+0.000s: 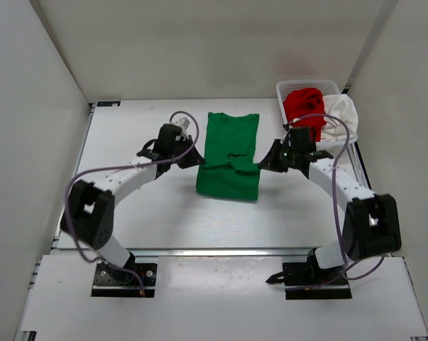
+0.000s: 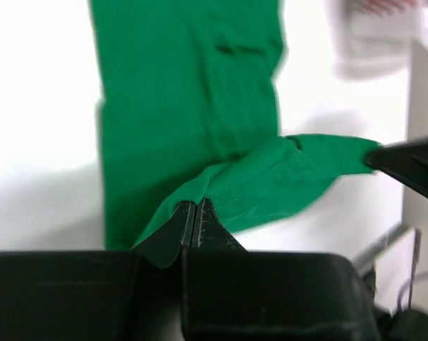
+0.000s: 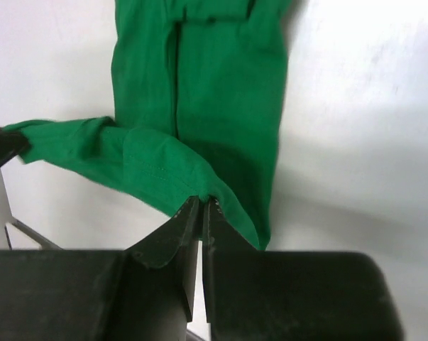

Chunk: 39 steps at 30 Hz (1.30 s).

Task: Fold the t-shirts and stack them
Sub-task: Fold the folded rectangular tshirt in 1/3 of the way

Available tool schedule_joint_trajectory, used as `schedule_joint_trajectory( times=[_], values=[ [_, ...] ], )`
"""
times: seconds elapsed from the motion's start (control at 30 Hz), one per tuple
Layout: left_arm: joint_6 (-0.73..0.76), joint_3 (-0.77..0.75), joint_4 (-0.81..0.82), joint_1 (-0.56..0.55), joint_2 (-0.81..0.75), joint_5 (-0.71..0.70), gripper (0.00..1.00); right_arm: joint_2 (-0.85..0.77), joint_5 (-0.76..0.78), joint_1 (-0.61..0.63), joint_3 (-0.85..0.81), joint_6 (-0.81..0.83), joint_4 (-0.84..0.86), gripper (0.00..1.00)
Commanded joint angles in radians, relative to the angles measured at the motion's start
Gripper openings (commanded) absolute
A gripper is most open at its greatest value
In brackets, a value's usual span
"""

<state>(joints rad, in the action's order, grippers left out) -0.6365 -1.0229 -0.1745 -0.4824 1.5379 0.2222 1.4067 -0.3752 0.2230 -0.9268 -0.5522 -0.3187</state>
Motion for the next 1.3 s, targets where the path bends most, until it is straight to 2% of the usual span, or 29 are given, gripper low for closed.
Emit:
schedule_joint_trajectory(
  times=[0.0,0.17,0.47,0.57,0.6,0.67,0.73,0.8,0.87,0.9,0.93,1.0,1.07,1.1,1.17,1.27],
  values=[
    [0.023,-0.116,-0.006,0.041,0.143,0.003,0.00,0.128,-0.004,-0.028,-0.133,0.054,0.047,0.00],
    [0.023,-0.261,-0.011,0.062,0.307,-0.006,0.00,0.317,-0.037,-0.063,-0.277,0.052,0.069,0.00],
    [-0.037,-0.367,0.070,0.113,0.459,0.014,0.04,0.500,-0.071,-0.119,-0.429,0.077,0.081,0.00],
    [-0.046,-0.385,0.096,0.111,0.487,-0.003,0.11,0.537,-0.073,-0.126,-0.460,0.078,0.089,0.00],
    [-0.045,-0.399,0.090,0.111,0.504,0.003,0.18,0.546,-0.074,-0.128,-0.468,0.074,0.090,0.00],
    [-0.048,-0.417,0.079,0.119,0.516,0.020,0.30,0.578,-0.073,-0.126,-0.504,0.077,0.075,0.06],
    [-0.055,-0.410,0.092,0.129,0.510,0.026,0.49,0.581,-0.064,-0.120,-0.526,0.089,0.040,0.20],
    [-0.069,-0.366,0.137,0.133,0.447,0.032,0.53,0.565,-0.035,-0.110,-0.550,0.109,0.009,0.28],
    [-0.095,-0.277,0.212,0.136,0.372,0.012,0.50,0.517,0.011,-0.087,-0.554,0.124,0.001,0.36],
    [-0.100,-0.248,0.231,0.127,0.320,0.014,0.47,0.497,0.051,-0.080,-0.541,0.127,0.004,0.36],
    [-0.110,-0.188,0.271,0.113,0.295,0.008,0.46,0.457,0.071,-0.067,-0.509,0.123,0.015,0.35],
    [-0.115,-0.074,0.296,0.076,0.220,-0.012,0.45,0.411,0.085,-0.036,-0.414,0.109,0.076,0.25],
    [-0.150,0.033,0.372,0.033,0.182,-0.024,0.45,0.374,0.104,0.021,-0.373,0.109,0.109,0.04],
    [-0.150,0.087,0.391,0.006,0.173,-0.041,0.45,0.377,0.092,0.032,-0.360,0.123,0.128,0.00],
    [-0.163,0.127,0.418,-0.019,0.186,-0.053,0.43,0.438,0.059,0.082,-0.380,0.138,0.122,0.00],
    [-0.177,0.159,0.429,-0.013,0.244,0.003,0.41,0.530,0.038,0.122,-0.457,0.184,0.055,0.00]
  ],
)
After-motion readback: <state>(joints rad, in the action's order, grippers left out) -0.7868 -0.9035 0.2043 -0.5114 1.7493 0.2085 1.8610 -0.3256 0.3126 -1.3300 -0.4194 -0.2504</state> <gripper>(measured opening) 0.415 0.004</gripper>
